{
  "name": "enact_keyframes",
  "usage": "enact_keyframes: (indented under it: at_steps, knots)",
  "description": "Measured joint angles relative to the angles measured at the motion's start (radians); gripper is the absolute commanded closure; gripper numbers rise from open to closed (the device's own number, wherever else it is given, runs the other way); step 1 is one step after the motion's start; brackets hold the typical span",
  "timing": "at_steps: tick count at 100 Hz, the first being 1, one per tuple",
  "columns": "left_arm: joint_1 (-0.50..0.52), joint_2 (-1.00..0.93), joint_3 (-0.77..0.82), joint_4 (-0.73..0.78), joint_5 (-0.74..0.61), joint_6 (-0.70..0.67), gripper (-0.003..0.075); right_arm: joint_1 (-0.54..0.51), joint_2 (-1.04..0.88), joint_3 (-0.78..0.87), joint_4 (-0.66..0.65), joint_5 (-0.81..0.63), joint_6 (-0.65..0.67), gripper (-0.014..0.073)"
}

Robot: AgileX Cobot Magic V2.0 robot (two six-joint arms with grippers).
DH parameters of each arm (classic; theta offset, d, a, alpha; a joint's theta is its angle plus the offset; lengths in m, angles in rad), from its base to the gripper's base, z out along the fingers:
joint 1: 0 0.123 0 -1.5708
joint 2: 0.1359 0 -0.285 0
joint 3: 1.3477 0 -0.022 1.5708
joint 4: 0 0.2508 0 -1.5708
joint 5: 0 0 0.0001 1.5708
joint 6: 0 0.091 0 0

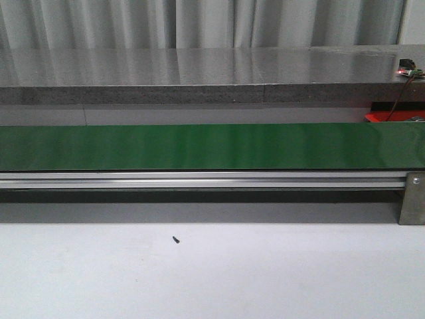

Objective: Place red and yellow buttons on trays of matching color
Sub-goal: 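Set the red button on the belt's near end and open the left gripper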

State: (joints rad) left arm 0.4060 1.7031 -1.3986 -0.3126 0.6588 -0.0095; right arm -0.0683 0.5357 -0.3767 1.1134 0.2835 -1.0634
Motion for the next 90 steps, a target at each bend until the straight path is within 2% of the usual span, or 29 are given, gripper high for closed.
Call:
enact_keyframes:
  at_steps: [29, 48, 90]
  knots:
    - [0.009, 0.131, 0.000, -0.043, -0.031, 0.000, 0.0156, 0.000, 0.000, 0.000, 0.000, 0.000, 0.000, 0.0652]
    - [0.009, 0.199, 0.000, -0.078, -0.101, -0.024, 0.0156, 0.000, 0.000, 0.000, 0.000, 0.000, 0.000, 0.0652]
    - [0.009, 0.308, -0.002, -0.285, -0.241, -0.077, 0.0156, 0.000, 0.000, 0.000, 0.000, 0.000, 0.000, 0.0652]
